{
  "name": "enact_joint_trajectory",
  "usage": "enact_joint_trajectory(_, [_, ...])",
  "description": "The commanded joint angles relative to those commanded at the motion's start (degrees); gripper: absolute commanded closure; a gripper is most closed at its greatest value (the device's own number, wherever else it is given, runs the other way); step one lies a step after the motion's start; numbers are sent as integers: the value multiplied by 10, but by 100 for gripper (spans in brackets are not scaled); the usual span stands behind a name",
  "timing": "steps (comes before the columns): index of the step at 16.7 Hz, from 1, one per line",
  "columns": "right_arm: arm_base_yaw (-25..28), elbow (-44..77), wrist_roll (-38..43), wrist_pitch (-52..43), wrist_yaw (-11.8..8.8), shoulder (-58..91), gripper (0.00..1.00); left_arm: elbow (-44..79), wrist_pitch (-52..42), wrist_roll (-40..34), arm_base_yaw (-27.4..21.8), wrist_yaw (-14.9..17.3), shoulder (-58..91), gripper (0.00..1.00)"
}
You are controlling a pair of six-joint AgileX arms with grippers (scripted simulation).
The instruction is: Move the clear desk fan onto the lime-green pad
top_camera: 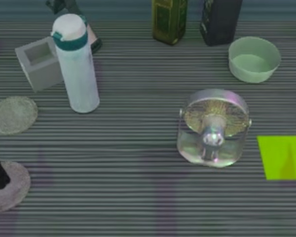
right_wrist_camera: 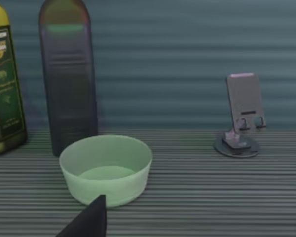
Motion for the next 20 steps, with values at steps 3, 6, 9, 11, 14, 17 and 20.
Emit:
enact_joint_trajectory(3, [2, 5, -3, -6, 0, 6, 0, 0, 0, 0, 0, 0, 0, 0])
enact_joint_trajectory(6, [18, 57, -31, -57, 0, 59, 0, 0, 0, 0, 0, 0, 0, 0])
enact_joint_trajectory(9, [46, 162, -80, -149, 1, 167, 0, 0, 0, 0, 0, 0, 0, 0])
enact_joint_trajectory(11, [69, 260, -119, -223, 1, 266, 0, 0, 0, 0, 0, 0, 0, 0])
enact_joint_trajectory(14, [108, 437, -185, -343, 2, 442, 0, 0, 0, 0, 0, 0, 0, 0])
enact_joint_trajectory(17, [149, 637, -253, -465, 1, 630, 0, 0, 0, 0, 0, 0, 0, 0])
enact_joint_trajectory(20, [190, 834, -320, -583, 0, 816, 0, 0, 0, 0, 0, 0, 0, 0])
